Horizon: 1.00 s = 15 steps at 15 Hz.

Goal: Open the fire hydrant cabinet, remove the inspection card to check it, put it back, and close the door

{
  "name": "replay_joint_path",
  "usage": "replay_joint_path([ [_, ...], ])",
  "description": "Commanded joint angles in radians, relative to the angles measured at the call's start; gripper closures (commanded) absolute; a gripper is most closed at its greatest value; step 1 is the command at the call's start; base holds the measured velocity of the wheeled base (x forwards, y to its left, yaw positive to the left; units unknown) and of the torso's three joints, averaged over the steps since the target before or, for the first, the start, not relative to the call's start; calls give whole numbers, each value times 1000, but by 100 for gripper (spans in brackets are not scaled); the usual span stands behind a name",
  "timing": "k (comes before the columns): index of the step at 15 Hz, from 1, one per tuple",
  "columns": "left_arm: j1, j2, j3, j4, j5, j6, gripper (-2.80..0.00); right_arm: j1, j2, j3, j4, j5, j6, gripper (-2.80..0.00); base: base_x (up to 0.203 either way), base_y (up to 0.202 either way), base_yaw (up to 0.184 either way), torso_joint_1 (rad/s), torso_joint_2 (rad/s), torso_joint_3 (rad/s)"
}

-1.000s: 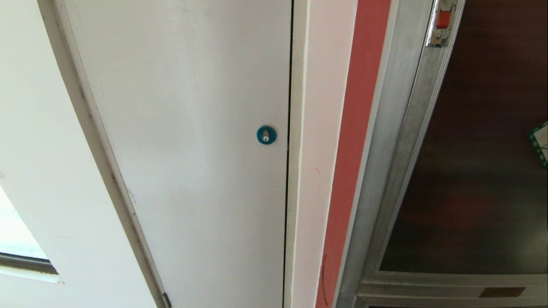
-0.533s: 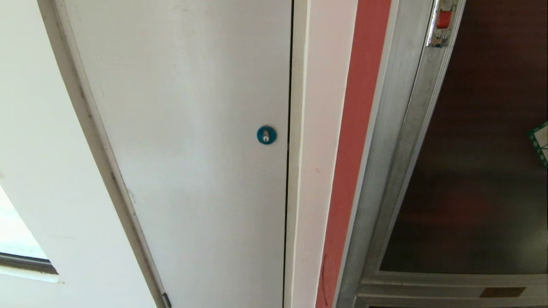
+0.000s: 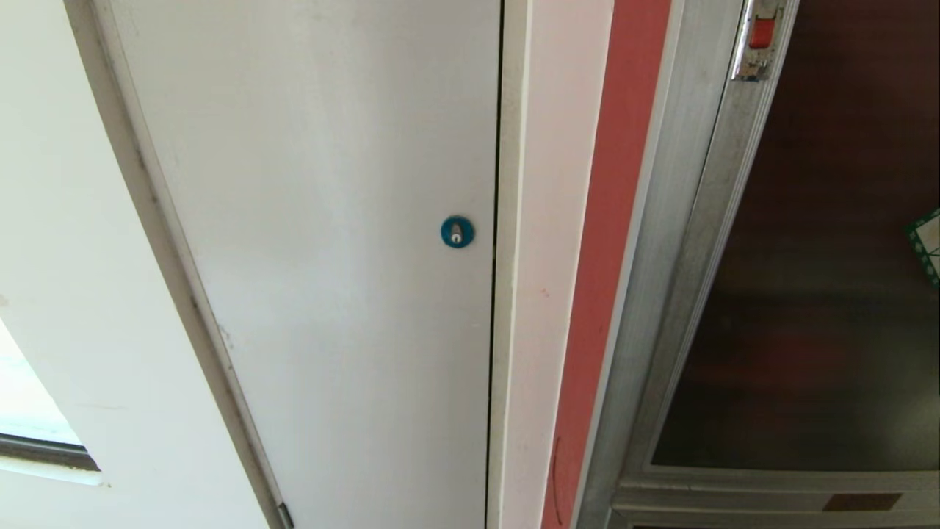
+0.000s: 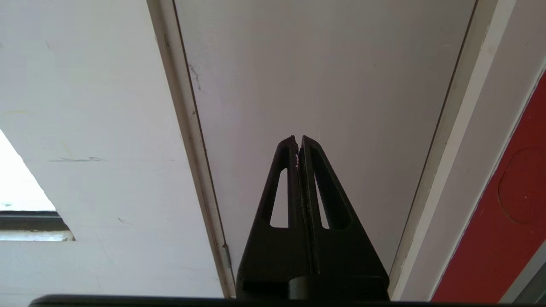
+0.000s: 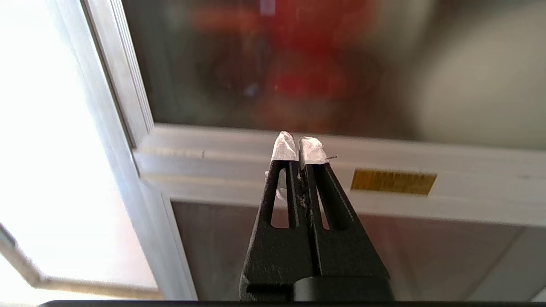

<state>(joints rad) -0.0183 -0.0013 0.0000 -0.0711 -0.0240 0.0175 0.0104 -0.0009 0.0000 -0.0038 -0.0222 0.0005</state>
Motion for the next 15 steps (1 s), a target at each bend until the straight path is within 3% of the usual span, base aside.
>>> replay_joint_path([
  [1,0,1,28,-1,-1,1,0,0,-1,0,10,7,-5,0,0,0,0,0,0,0],
  [15,1,1,28,-1,-1,0,0,0,1,0,10,27,-7,0,0,0,0,0,0,0],
])
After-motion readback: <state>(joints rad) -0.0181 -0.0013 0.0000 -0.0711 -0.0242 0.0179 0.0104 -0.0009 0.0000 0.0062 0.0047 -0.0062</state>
